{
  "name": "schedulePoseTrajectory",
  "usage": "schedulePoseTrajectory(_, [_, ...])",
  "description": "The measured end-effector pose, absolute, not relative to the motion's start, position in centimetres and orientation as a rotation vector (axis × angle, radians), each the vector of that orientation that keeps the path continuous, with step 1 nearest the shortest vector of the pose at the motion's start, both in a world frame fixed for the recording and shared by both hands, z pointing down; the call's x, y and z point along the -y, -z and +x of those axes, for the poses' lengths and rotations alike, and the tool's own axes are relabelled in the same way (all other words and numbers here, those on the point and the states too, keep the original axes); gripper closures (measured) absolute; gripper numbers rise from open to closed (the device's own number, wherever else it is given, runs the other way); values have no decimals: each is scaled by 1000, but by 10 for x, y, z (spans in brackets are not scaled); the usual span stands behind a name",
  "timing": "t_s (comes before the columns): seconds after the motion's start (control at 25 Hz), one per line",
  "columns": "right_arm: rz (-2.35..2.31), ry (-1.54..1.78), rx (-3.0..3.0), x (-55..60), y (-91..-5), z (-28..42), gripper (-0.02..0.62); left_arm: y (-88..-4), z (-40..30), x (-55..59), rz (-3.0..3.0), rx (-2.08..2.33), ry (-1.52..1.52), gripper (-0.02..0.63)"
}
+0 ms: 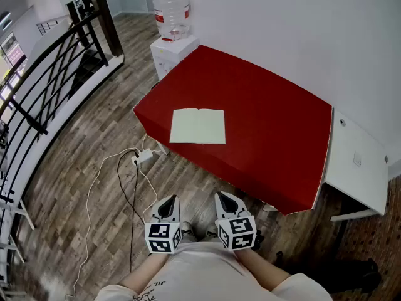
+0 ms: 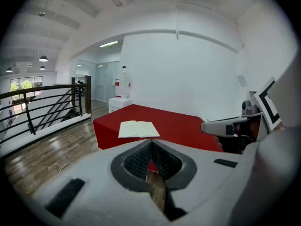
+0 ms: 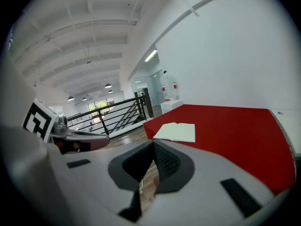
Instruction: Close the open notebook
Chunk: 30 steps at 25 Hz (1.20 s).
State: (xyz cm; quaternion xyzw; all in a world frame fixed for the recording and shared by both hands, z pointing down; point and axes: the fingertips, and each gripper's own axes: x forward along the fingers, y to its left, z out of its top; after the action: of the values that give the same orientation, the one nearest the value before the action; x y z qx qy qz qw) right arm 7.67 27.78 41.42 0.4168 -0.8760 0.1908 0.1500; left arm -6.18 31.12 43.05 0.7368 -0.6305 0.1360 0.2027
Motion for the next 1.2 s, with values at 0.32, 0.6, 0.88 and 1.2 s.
schedulePoseTrajectory(0.32, [1170, -532, 2522, -274, -417, 94, 589, -432, -44, -312, 2025, 1778, -366, 600])
schedulePoseTrajectory(0.6, [1159, -527, 2520, -257, -421, 89, 589, -437, -49, -295, 2009, 1785, -359, 600])
schedulePoseTrajectory(0.88, [1181, -540, 2491, -218, -431, 74, 589, -446, -64, -251, 2025, 1751, -357, 600])
schedulePoseTrajectory(1.2, [1229, -568, 2438, -137, -446, 30, 589, -455, -115, -164, 2047, 1712, -363, 600])
